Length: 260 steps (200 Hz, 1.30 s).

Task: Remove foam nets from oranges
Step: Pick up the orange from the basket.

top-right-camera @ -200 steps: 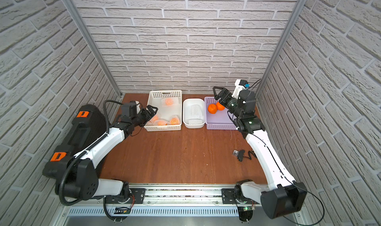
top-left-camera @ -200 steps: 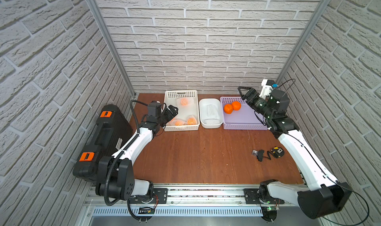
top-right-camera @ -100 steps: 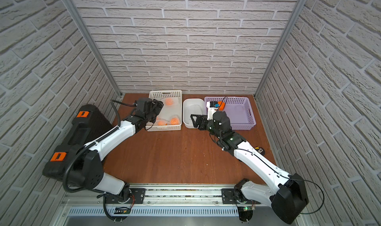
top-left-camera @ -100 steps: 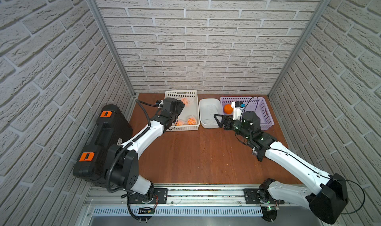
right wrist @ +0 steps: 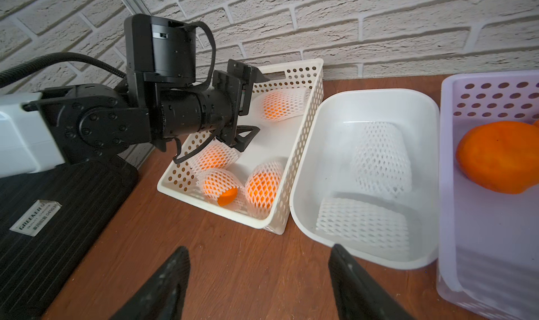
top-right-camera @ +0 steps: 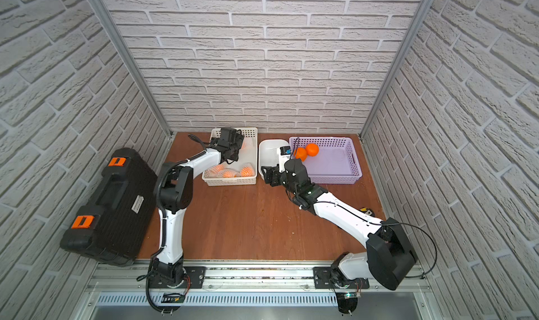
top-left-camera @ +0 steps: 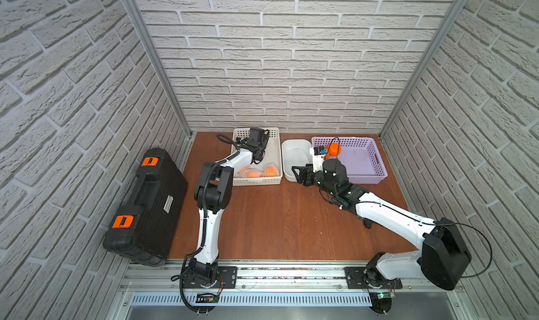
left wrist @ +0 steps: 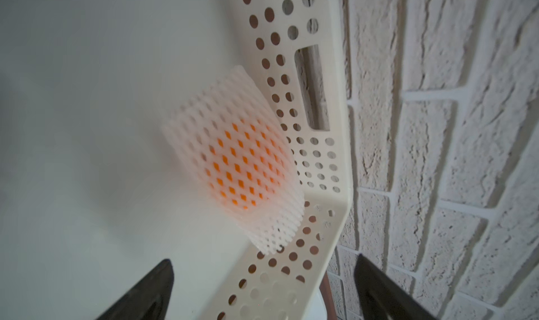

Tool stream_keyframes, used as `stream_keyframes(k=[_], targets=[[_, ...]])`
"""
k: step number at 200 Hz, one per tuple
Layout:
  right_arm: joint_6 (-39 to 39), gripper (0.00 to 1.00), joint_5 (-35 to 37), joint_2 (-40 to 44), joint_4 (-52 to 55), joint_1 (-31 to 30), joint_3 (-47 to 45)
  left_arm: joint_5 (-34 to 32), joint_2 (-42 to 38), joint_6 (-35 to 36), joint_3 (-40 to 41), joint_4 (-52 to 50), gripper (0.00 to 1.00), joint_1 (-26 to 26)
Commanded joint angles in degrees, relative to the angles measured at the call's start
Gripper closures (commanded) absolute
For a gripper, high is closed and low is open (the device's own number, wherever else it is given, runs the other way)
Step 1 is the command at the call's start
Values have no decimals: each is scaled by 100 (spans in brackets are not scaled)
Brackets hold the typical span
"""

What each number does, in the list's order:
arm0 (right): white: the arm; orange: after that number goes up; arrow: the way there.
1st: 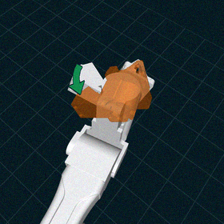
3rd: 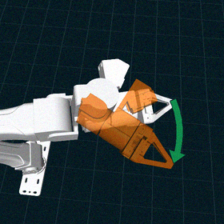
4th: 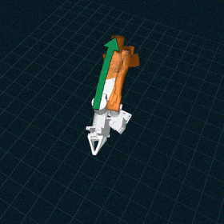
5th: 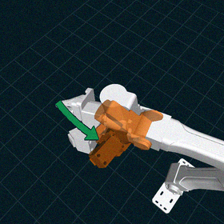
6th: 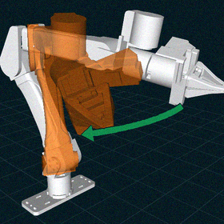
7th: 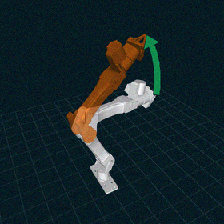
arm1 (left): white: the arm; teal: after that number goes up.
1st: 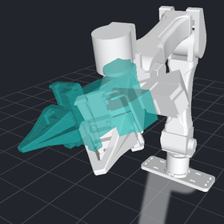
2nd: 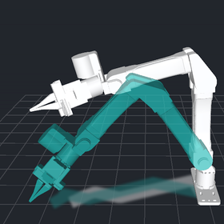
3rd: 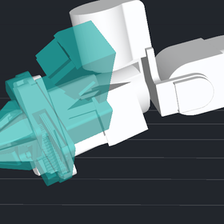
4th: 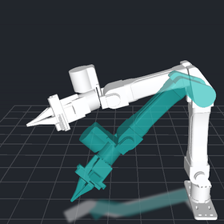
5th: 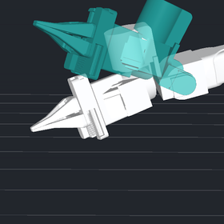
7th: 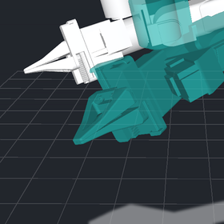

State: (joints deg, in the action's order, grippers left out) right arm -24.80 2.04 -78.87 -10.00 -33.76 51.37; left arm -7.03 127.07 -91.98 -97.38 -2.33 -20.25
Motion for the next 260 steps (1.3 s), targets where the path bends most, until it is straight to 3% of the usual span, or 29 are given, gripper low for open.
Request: stream_keyframes(k=[1,35,171,260], targets=[[215,25,118,-91,-505,-59,88,57,267,-46,-278,474,3,88],[256,25,145,-191,-626,-56,31,-78,644,-193,-551,434,3,202],[300,25,158,-480,-735,-57,30,444,2109,-171,-2381,-478,4,346],[276,25,224,-513,-742,-57,-2,763,2330,288,-2518,-497,2,372]])
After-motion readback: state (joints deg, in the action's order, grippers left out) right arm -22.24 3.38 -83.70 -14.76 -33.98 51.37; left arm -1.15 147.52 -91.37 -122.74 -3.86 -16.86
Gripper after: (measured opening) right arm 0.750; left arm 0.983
